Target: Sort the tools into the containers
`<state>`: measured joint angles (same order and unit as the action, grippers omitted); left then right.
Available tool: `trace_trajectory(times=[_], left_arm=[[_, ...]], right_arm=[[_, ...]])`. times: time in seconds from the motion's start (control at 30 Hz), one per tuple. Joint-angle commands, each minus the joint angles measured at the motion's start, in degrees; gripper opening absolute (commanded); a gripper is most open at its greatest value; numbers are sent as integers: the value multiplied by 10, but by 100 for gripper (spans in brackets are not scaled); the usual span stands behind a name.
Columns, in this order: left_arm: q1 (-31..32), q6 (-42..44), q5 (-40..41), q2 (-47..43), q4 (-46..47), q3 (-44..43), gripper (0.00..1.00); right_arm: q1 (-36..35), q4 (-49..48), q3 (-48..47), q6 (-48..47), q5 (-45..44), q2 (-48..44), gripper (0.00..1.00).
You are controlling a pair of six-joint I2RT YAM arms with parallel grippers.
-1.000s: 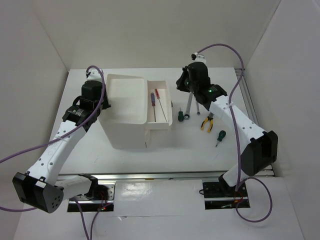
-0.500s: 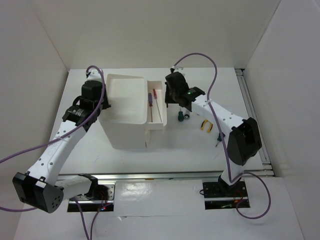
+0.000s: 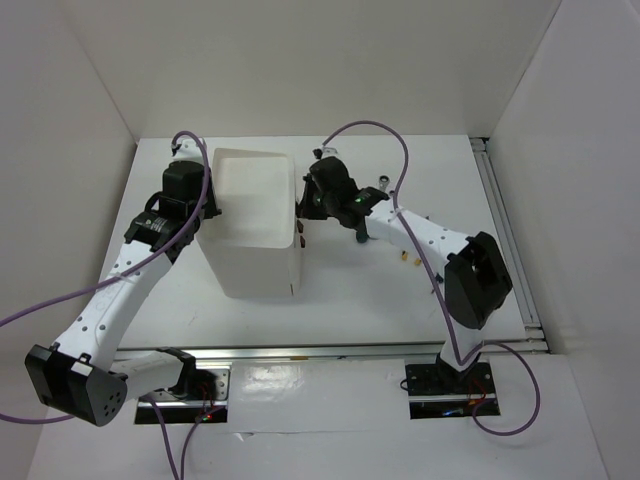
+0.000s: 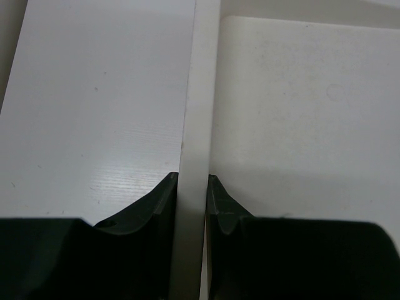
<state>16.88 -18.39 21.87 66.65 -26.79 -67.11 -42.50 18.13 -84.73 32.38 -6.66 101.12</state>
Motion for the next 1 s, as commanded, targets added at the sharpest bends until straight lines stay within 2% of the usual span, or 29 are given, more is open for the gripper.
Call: trace_trajectory(times=[0.0, 0.1, 0.13, 0.17, 0.2, 0.23, 0.27, 0.3, 0.33, 0.4, 0.43, 0.47, 0.53, 0.57, 0.63, 0.7, 0.97], left_arm=[[8, -45, -42, 6, -49, 8, 3], [8, -45, -47, 6, -49, 8, 3], [8, -45, -47, 6, -49, 8, 3], [8, -45, -47, 6, -49, 8, 3], [8, -45, -47, 6, -49, 8, 3], [8, -45, -47, 6, -49, 8, 3], [8, -45, -47, 6, -49, 8, 3], [8, -45, -42, 6, -49, 8, 3], [8, -45, -42, 6, -49, 8, 4], [8, -45, -42, 6, -49, 8, 5], [8, -45, -36, 6, -49, 8, 8], [8, -45, -36, 6, -49, 8, 12], [8, -45, -36, 6, -49, 8, 14], [8, -45, -36, 6, -49, 8, 14], [8, -45, -31, 6, -49, 8, 14], [8, -45, -31, 1, -49, 8, 14], [8, -45, -31, 1, -49, 8, 14]], right_arm=[[-4, -109, 33, 55, 133, -11, 2], [-9, 8, 20, 47, -48, -44, 13], [-9, 16, 46, 52, -116, -60, 15], [1, 16, 67, 58, -140, -77, 20], [12, 11, 91, 66, -150, -113, 47], [42, -5, 150, 66, -136, -131, 56], [57, -28, 181, 66, -117, -149, 59], [74, -98, 215, 66, -89, -166, 66], [110, -149, 288, 53, 2, -196, 71], [147, -272, 358, 48, 133, -212, 71], [180, -412, 413, 48, 264, -207, 71], [192, -479, 431, 58, 317, -197, 71], [205, -627, 449, 77, 393, -171, 65], [205, -667, 449, 96, 444, -141, 64], [205, -768, 449, 120, 469, -112, 64], [205, -803, 425, 138, 499, -70, 64], [182, -805, 338, 138, 499, 53, 62]])
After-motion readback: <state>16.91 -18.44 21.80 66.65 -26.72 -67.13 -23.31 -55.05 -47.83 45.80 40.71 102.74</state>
